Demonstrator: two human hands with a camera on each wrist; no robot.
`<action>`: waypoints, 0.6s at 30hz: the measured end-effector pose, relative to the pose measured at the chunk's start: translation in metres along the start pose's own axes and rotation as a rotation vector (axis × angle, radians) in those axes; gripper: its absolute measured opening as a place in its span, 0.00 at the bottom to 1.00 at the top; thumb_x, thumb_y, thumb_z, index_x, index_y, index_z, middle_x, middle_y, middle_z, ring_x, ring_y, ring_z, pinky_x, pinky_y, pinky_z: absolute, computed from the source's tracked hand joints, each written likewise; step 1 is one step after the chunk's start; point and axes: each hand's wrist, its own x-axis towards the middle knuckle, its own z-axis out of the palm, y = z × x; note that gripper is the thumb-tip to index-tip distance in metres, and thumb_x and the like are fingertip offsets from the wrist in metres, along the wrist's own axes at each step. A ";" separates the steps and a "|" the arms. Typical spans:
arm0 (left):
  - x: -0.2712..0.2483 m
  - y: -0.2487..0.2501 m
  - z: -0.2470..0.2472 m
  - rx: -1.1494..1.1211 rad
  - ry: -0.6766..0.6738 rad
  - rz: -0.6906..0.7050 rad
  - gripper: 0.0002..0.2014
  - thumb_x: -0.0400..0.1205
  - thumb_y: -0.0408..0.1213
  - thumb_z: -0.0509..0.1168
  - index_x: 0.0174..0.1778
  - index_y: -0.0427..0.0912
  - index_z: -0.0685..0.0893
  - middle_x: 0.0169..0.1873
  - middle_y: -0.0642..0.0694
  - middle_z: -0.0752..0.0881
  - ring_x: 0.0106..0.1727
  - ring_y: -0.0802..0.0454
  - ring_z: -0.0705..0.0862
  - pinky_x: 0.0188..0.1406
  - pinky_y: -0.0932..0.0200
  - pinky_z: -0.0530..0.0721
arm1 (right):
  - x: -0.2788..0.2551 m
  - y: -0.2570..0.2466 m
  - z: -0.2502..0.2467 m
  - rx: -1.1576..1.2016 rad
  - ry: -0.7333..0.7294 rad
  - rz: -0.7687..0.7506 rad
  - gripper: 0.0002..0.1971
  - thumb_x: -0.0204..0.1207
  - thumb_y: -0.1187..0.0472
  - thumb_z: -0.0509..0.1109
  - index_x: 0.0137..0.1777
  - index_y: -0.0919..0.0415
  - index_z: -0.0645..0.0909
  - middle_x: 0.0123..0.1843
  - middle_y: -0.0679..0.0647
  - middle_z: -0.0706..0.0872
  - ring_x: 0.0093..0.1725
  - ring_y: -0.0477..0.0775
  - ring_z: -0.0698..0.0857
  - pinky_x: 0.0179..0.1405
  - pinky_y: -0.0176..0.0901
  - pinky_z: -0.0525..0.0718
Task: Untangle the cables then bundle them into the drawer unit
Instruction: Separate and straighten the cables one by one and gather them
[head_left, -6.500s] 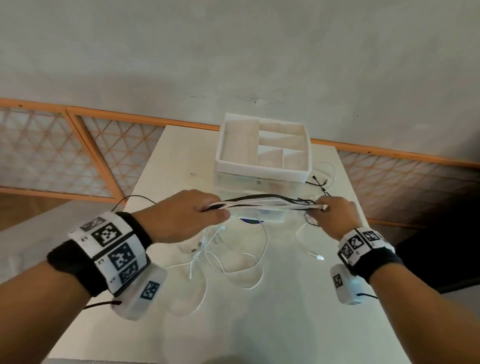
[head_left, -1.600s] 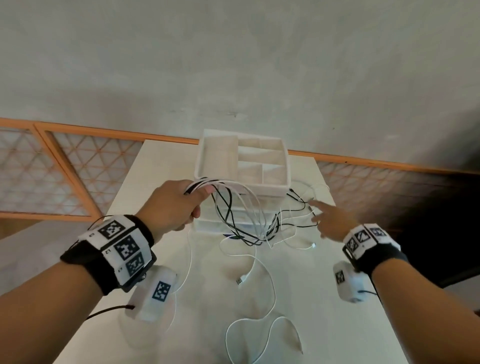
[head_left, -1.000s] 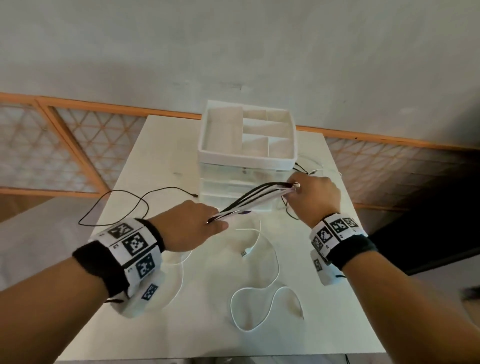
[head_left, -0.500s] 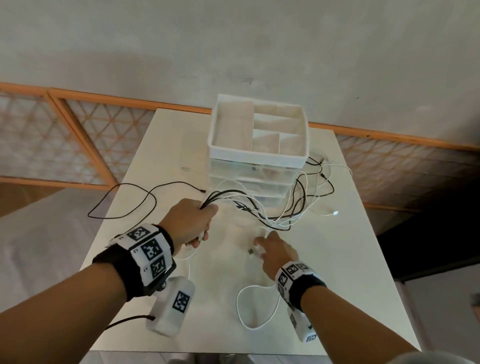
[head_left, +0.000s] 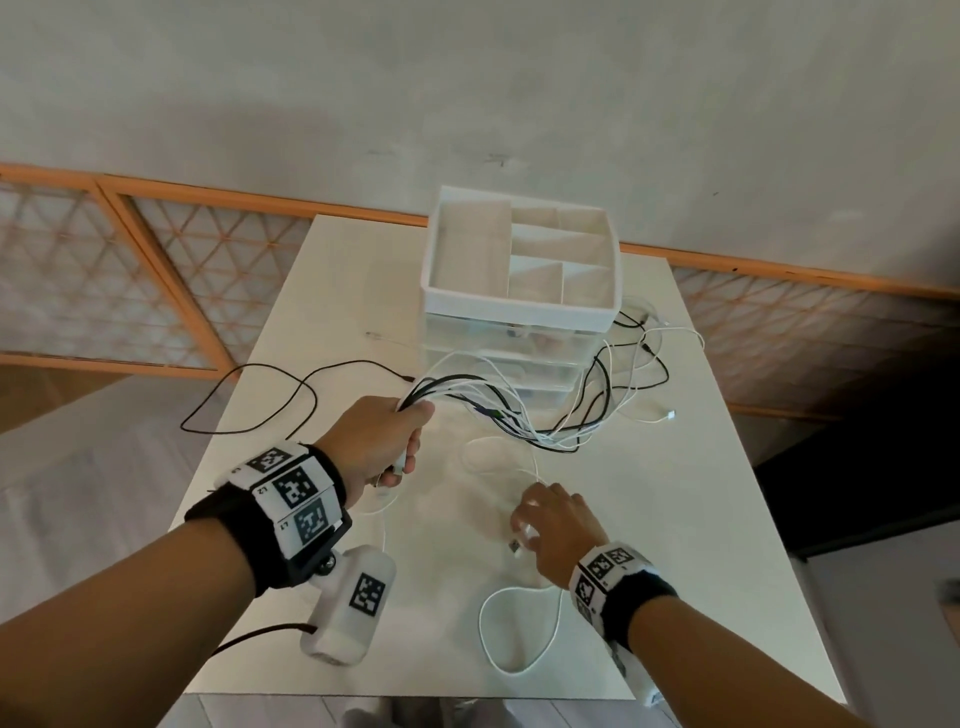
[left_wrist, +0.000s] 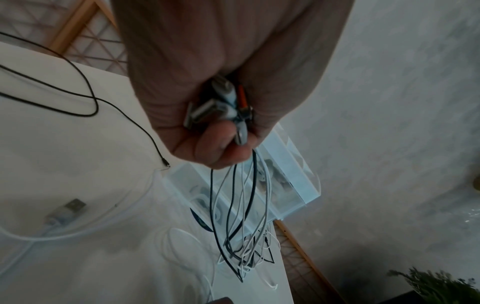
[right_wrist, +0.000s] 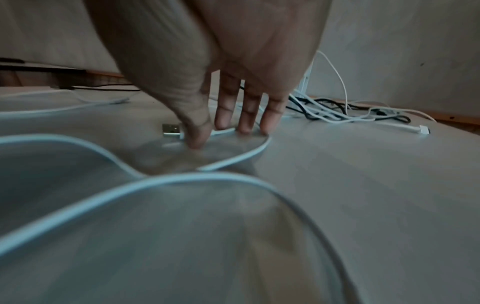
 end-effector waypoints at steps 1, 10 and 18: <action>0.000 -0.001 0.001 -0.001 0.001 -0.001 0.16 0.85 0.42 0.64 0.31 0.41 0.74 0.23 0.47 0.77 0.23 0.51 0.74 0.19 0.62 0.68 | -0.002 -0.001 0.003 -0.023 0.022 0.007 0.14 0.76 0.62 0.68 0.58 0.46 0.82 0.71 0.44 0.75 0.70 0.52 0.73 0.64 0.45 0.68; -0.007 -0.006 0.004 0.000 -0.059 0.043 0.15 0.84 0.43 0.66 0.33 0.41 0.77 0.23 0.48 0.73 0.20 0.53 0.70 0.19 0.65 0.63 | -0.003 -0.022 -0.039 0.214 0.308 -0.180 0.17 0.85 0.46 0.60 0.50 0.53 0.88 0.40 0.51 0.89 0.38 0.61 0.84 0.48 0.48 0.75; -0.020 0.007 0.025 0.165 -0.199 0.290 0.18 0.88 0.49 0.59 0.39 0.42 0.84 0.30 0.44 0.87 0.30 0.50 0.84 0.36 0.51 0.86 | -0.016 -0.064 -0.127 0.413 0.402 -0.441 0.09 0.75 0.61 0.69 0.41 0.54 0.92 0.38 0.50 0.91 0.36 0.48 0.84 0.42 0.46 0.84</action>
